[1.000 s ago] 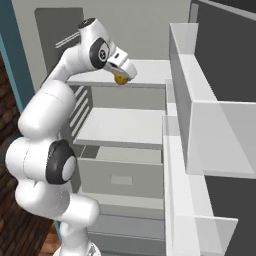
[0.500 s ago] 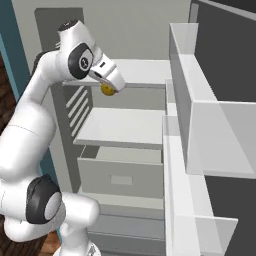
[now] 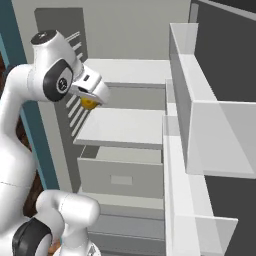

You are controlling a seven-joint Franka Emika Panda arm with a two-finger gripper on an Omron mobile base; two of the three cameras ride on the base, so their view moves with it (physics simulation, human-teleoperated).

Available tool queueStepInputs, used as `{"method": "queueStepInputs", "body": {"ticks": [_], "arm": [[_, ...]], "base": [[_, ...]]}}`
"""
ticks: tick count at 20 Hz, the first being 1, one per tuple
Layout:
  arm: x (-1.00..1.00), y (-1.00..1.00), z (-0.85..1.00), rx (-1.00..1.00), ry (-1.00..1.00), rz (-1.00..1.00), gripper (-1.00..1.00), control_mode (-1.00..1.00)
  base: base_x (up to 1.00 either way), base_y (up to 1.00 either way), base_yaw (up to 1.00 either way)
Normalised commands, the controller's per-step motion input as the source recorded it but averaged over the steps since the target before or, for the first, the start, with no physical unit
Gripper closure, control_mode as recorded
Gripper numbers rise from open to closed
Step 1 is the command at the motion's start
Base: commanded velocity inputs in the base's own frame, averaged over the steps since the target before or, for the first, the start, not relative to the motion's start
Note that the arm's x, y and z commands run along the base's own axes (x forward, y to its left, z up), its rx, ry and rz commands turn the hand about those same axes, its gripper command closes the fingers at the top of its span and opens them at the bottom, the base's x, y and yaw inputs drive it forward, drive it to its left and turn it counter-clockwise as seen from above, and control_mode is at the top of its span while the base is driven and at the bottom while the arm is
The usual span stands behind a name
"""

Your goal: Retrieve a lemon from the fridge and place it on the cutting board with the fish.

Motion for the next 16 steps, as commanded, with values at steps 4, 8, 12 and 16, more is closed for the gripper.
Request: {"method": "queueStepInputs", "body": {"ticks": [4,8,12,16], "arm": [[-0.6,0.21,0.04,-0.01,0.06,0.09,1.0,-1.0],[-0.69,0.38,0.02,-0.04,0.09,0.02,1.0,-1.0],[-0.39,0.09,-0.24,-0.01,0.08,0.0,1.0,-1.0],[-0.34,0.0,-0.41,0.0,0.08,0.0,1.0,-1.0]], "base": [[0.0,0.0,0.0],[0.0,0.0,0.0],[0.0,0.0,0.0],[0.0,0.0,0.0]]}}
